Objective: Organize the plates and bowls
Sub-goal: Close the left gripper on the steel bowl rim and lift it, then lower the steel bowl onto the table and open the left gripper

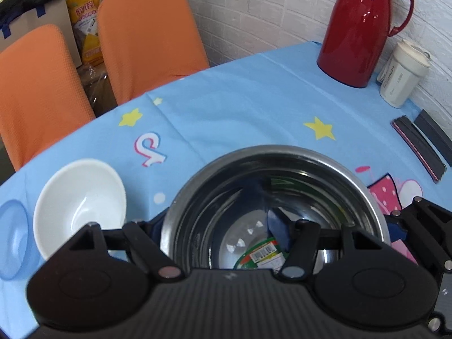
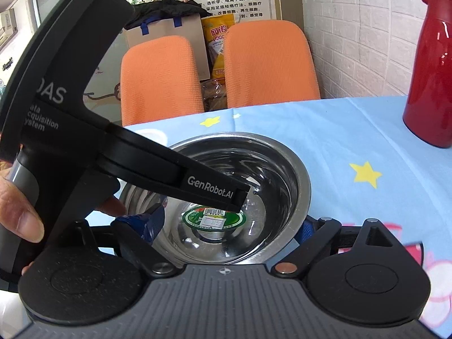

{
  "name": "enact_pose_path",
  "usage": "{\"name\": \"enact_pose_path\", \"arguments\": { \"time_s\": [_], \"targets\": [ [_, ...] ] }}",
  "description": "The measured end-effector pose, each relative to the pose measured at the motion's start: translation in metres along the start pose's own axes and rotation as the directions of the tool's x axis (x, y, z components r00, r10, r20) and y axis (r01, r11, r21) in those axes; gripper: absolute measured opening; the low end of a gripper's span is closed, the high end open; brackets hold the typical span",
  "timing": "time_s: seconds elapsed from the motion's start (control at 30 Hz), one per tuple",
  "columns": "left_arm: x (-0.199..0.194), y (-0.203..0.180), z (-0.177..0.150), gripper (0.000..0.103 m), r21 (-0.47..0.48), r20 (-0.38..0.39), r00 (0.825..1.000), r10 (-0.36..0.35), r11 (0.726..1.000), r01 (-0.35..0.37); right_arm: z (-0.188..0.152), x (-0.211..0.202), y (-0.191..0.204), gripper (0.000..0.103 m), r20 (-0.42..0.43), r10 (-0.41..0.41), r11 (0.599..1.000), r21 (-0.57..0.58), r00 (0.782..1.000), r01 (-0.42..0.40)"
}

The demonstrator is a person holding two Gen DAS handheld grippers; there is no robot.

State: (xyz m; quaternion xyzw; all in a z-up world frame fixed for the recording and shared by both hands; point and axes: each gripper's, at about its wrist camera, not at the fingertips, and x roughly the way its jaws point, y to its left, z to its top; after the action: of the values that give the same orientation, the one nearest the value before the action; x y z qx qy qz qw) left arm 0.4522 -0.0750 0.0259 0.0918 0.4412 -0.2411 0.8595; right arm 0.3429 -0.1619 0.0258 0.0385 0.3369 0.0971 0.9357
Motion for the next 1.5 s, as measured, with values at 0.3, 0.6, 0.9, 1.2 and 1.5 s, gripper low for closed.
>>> {"name": "enact_pose_path", "arguments": {
  "time_s": [0.3,0.6,0.9,1.2,1.5],
  "targets": [
    [-0.046,-0.026,-0.088,0.062,-0.047,-0.013,1.0,0.02,0.999,-0.021,-0.068,-0.061,0.033,0.08,-0.019,0.04,0.999,0.038,0.999,-0.039],
    [-0.064,-0.044,-0.136,0.062,-0.071,-0.007,1.0,0.02,0.997,-0.02,-0.117,-0.084,0.04,0.081,-0.048,0.101,0.988,0.124,0.994,-0.094],
    [-0.052,-0.044,-0.143,0.064,-0.074,-0.013,0.998,0.064,0.995,-0.065,-0.125,-0.079,0.04,0.081,-0.059,0.112,0.99,0.09,0.992,-0.107],
    [-0.082,-0.039,-0.139,0.072,-0.095,0.079,0.99,0.116,0.99,-0.108,-0.12,-0.105,0.012,0.079,0.015,0.115,0.978,0.172,0.993,-0.116],
    [-0.118,-0.029,-0.128,0.072,-0.109,0.165,0.98,0.114,0.989,-0.097,-0.1,-0.123,-0.005,0.079,0.073,0.106,0.976,0.185,0.992,-0.118]
  ]
}}
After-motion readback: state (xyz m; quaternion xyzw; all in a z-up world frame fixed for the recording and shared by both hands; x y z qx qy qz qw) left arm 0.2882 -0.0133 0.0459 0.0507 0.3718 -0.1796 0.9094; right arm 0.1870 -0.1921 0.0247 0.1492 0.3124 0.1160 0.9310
